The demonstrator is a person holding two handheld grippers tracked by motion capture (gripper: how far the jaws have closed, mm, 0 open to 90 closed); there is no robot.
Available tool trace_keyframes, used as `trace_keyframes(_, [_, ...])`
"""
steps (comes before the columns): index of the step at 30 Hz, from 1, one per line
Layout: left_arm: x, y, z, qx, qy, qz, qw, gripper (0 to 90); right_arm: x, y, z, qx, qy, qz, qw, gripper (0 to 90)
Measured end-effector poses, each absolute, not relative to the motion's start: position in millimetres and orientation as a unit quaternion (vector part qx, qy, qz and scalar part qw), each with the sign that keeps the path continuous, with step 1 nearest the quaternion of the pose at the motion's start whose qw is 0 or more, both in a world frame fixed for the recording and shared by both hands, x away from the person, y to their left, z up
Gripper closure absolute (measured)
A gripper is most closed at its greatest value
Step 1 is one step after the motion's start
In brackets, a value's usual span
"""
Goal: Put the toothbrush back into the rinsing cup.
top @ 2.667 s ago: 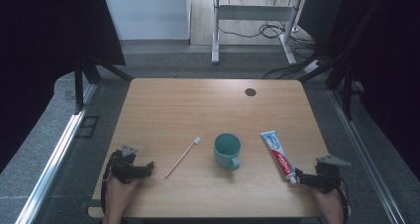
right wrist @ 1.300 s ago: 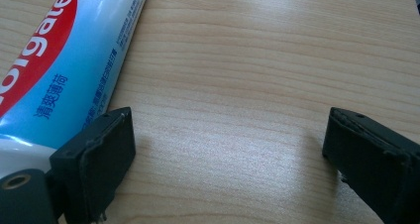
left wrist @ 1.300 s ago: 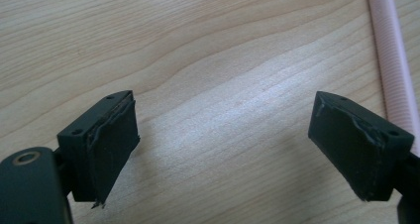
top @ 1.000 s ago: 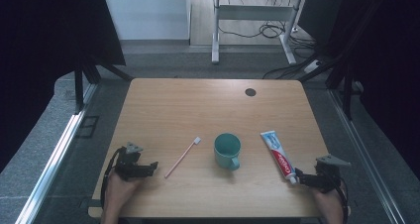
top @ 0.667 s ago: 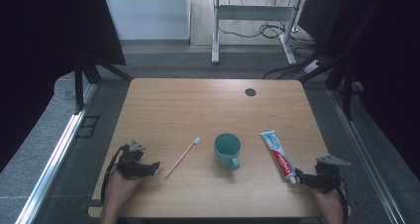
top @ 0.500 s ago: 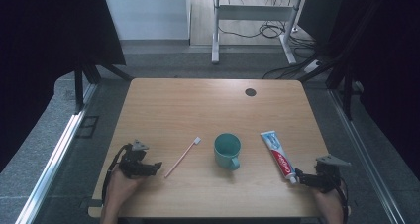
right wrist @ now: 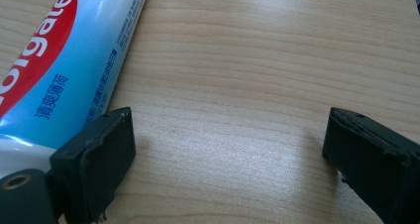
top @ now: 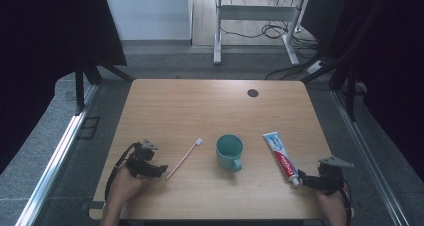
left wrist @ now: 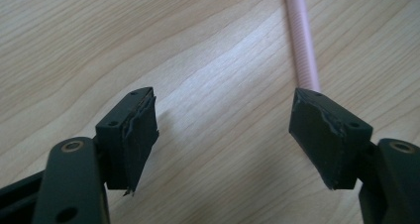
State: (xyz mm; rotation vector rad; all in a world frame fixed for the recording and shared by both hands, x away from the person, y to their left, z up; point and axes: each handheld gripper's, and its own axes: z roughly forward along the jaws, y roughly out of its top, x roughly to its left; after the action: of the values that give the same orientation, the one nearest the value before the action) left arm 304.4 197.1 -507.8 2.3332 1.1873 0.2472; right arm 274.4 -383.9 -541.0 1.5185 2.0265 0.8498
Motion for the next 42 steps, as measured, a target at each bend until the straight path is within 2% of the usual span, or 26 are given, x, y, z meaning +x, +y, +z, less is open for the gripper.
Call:
trace_keyframes(8, [309.6, 183.4, -499.9, 0.870, 0.421, 0.082, 0.244, 30.3, 274.5, -383.9, -541.0, 0.552, 0.738, 0.309, 0.233, 5.6])
trace_keyframes(23, [327.0, 157.2, -494.1, 0.882, 0.424, 0.033, 0.202, 38.2, 274.6, -383.8, -541.0, 0.552, 0.738, 0.310, 0.233, 5.6])
trace_keyframes(42, [348.7, 130.2, -494.7, 0.893, 0.417, 0.011, 0.171, 48.4, 275.0, -383.8, -541.0, 0.551, 0.739, 0.310, 0.233, 5.6])
